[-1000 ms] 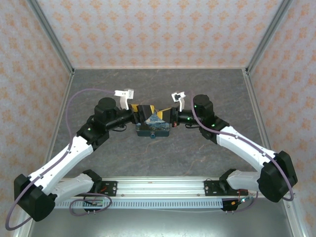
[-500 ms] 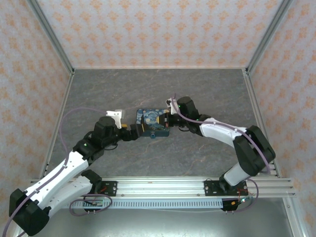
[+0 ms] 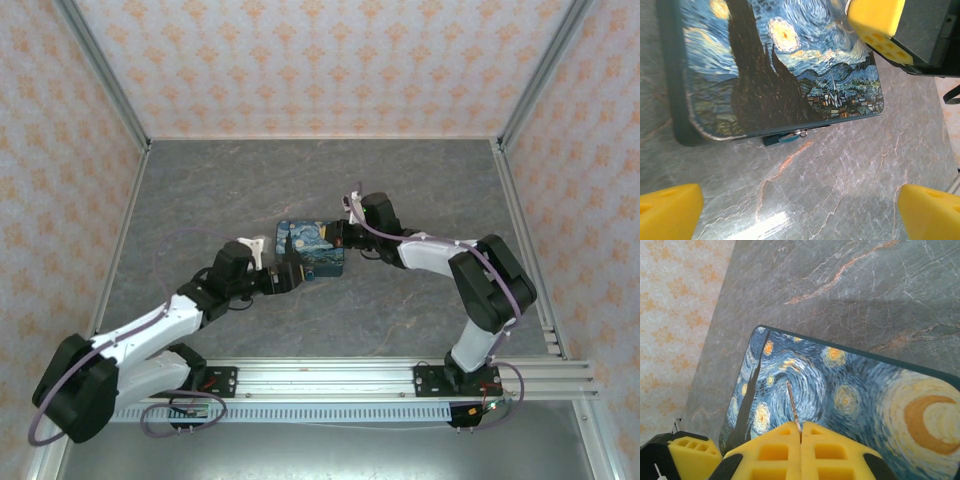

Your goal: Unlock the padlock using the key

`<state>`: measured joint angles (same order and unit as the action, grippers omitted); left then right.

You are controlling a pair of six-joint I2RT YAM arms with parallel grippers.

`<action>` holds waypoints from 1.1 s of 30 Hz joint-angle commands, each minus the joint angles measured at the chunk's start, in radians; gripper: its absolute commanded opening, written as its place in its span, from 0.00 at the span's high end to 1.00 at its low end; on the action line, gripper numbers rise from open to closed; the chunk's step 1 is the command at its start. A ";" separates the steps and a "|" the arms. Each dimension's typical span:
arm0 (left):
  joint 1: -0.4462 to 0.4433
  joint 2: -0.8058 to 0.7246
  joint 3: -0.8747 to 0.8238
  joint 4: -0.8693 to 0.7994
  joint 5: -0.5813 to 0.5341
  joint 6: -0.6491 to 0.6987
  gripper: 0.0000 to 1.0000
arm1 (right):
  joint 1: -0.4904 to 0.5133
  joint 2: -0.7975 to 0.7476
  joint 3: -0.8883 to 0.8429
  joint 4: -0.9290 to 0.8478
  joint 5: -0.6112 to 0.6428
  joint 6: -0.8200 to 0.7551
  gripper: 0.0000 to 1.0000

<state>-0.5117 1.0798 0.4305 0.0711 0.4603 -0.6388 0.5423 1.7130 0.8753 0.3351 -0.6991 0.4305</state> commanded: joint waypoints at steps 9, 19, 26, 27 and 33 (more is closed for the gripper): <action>-0.004 0.215 0.091 0.214 0.013 0.004 0.00 | 0.001 0.004 -0.057 -0.038 0.023 -0.008 1.00; -0.004 0.353 0.132 0.290 -0.007 0.022 0.02 | 0.003 -0.007 -0.068 -0.047 0.049 -0.003 1.00; -0.005 0.340 0.066 0.304 -0.009 0.065 0.10 | 0.003 -0.006 -0.071 -0.042 0.050 -0.003 1.00; -0.007 0.339 0.057 0.309 -0.007 0.076 0.12 | 0.004 -0.004 -0.071 -0.042 0.049 -0.003 1.00; -0.021 0.348 0.033 0.315 -0.024 0.170 0.29 | 0.006 0.000 -0.071 -0.044 0.050 -0.007 1.00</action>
<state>-0.5205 1.4303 0.4736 0.3454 0.4641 -0.5495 0.5426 1.7042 0.8394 0.3691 -0.6827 0.4339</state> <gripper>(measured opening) 0.723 0.045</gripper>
